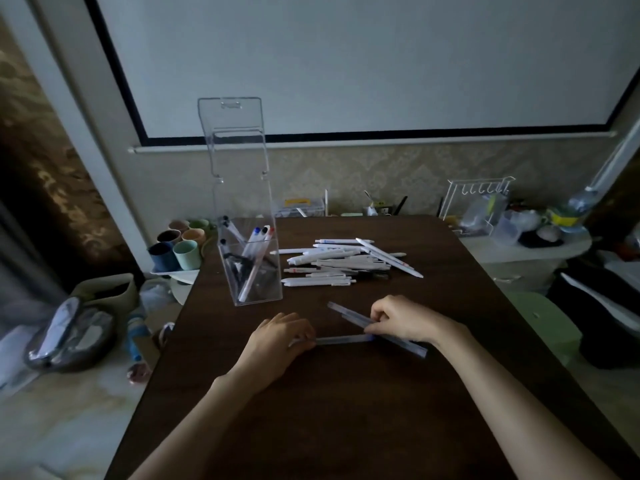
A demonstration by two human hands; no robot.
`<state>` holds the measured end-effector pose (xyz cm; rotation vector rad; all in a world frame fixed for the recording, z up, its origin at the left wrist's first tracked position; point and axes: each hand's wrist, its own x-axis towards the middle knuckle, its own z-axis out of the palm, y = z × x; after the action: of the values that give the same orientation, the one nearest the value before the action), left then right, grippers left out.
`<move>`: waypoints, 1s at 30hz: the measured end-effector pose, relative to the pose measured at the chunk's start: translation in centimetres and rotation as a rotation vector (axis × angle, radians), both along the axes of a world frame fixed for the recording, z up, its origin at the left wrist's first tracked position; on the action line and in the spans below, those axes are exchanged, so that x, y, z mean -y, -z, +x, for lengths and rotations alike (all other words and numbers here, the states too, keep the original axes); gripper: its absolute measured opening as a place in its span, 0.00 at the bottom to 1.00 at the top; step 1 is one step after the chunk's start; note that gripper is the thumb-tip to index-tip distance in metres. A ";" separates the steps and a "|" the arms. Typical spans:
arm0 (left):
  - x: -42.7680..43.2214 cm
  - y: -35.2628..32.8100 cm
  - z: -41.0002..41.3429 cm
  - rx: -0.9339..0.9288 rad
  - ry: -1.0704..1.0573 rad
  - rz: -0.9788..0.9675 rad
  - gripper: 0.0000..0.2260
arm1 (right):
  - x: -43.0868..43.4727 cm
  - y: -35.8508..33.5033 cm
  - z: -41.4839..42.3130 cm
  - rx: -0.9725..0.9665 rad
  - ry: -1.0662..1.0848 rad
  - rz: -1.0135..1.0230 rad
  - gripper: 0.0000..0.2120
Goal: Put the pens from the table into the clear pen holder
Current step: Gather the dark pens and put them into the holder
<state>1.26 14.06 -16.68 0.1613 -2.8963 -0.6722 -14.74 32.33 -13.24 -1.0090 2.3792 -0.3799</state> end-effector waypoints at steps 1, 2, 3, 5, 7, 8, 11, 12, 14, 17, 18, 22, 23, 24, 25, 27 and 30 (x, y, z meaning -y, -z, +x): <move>0.3 -0.3 0.8 -0.002 -0.021 0.033 0.05 | 0.2 -0.2 0.1 -0.026 0.000 -0.051 0.07; 0.7 -0.8 1.5 -0.014 -0.048 0.086 0.04 | 0.4 -0.5 0.3 -0.039 0.019 -0.141 0.07; 1.0 -1.5 2.2 -0.047 -0.078 0.149 0.04 | 0.7 -1.0 0.5 -0.040 0.048 -0.256 0.07; 1.7 -3.4 3.3 -0.155 -0.122 0.264 0.06 | 1.7 -2.6 1.0 -0.033 0.106 -0.488 0.06; 2.5 -6.2 3.7 -0.292 -0.165 0.305 0.07 | 3.3 -4.4 1.3 -0.065 0.115 -0.662 0.08; 3.0 -7.7 3.6 -0.368 -0.199 0.332 0.06 | 4.3 -5.4 1.6 -0.078 0.109 -0.737 0.10; 5.2 -11.9 1.9 -0.607 -0.333 0.429 0.03 | 7.7 -8.6 2.5 -0.108 0.100 -0.975 0.11; 6.1 -12.9 1.1 -0.667 -0.382 0.407 0.03 | 8.9 -9.7 2.8 -0.127 0.095 -1.045 0.11; 7.6 -13.7 -0.5 -0.720 -0.454 0.318 0.04 | 11.3 -11.1 3.3 -0.170 0.080 -1.159 0.09; 9.3 -12.8 -2.3 -0.641 -0.555 0.298 0.08 | 14.6 -11.1 3.7 -0.184 0.074 -1.243 0.06; 9.6 -12.1 -2.6 -0.594 -0.584 0.287 0.09 | 15.6 -10.6 3.7 -0.190 0.083 -1.234 0.07; 9.7 -9.2 -2.2 -0.428 -0.585 0.295 0.20 | 18.1 -7.7 2.9 -0.204 0.153 -0.978 0.14; 9.5 -8.5 -1.8 -0.414 -0.552 0.305 0.24 | 18.2 -7.1 2.8 -0.207 0.175 -0.915 0.16; 9.2 -7.9 -1.5 -0.409 -0.520 0.302 0.26 | 18.1 -6.6 2.8 -0.188 0.191 -0.888 0.16; 8.9 -7.4 -1.2 -0.414 -0.501 0.301 0.28 | 17.8 -6.3 3.0 -0.148 0.190 -0.892 0.16; 7.9 -6.6 -0.2 -0.469 -0.527 0.323 0.27 | 16.5 -5.7 3.6 -0.034 0.158 -0.929 0.17; 6.1 -5.3 1.2 -0.582 -0.583 0.294 0.20 | 13.5 -3.4 3.3 0.033 0.138 -0.938 0.17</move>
<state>2.41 7.93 -11.39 0.6843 -2.0405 -0.8435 -11.47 18.85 -9.82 -1.1721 2.2249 -1.6416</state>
